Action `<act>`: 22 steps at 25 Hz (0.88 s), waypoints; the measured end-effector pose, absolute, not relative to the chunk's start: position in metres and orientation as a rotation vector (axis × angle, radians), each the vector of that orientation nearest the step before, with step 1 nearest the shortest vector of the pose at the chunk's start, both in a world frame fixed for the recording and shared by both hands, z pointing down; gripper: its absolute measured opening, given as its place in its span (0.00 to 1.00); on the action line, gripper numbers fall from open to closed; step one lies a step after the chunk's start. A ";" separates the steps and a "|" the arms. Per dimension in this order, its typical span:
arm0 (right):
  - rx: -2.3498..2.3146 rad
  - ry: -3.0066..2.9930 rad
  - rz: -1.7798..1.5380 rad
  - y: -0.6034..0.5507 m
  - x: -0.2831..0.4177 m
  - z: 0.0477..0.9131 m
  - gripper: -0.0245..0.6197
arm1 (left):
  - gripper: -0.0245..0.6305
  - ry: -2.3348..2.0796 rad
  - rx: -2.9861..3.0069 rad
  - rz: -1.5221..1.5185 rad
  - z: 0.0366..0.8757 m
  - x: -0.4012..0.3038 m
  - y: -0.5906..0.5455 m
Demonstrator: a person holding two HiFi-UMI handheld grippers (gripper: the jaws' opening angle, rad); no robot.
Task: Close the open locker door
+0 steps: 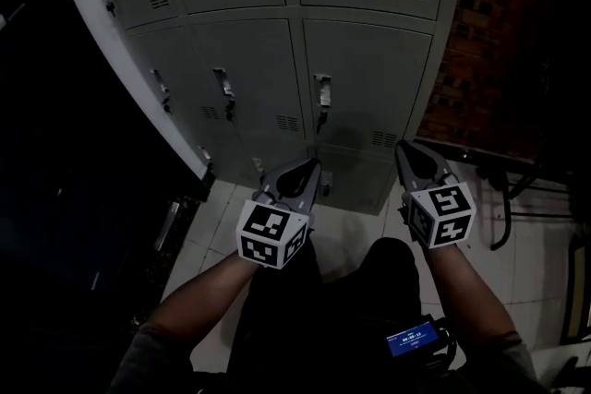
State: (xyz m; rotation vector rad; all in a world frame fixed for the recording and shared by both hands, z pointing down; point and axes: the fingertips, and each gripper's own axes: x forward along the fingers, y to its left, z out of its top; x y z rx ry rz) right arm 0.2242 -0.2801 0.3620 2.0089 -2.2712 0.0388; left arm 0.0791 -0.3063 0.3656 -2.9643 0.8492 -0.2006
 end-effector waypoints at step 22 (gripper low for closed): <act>2.150 -2.208 0.199 -0.142 0.279 0.382 0.04 | 0.04 0.670 -3.017 -0.144 0.358 0.162 -0.260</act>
